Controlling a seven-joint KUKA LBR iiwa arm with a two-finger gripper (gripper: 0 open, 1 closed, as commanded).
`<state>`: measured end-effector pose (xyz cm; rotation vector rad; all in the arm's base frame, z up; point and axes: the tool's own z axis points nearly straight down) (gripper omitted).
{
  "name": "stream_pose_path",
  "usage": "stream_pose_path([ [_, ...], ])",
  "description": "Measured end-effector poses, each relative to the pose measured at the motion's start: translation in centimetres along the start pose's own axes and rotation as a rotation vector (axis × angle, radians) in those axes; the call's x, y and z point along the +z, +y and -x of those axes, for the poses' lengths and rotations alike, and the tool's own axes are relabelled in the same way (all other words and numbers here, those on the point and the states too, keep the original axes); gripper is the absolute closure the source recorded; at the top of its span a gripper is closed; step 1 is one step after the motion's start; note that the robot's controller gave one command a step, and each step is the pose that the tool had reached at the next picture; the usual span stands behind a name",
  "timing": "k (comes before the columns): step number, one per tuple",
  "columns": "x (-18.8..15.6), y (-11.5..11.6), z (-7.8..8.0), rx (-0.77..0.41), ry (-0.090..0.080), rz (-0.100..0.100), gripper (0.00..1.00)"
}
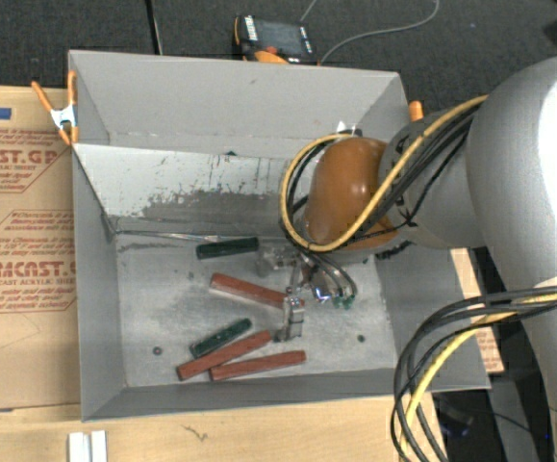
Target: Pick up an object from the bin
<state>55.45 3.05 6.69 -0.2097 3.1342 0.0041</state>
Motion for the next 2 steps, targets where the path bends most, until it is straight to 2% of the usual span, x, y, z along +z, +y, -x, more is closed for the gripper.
stream_pose_path([
  [1,-0.3,-0.2,0.0,0.004,-0.001,-0.002,1.0],
  [2,-13.6,2.5,-2.1,0.027,-0.007,-0.001,1.0],
])
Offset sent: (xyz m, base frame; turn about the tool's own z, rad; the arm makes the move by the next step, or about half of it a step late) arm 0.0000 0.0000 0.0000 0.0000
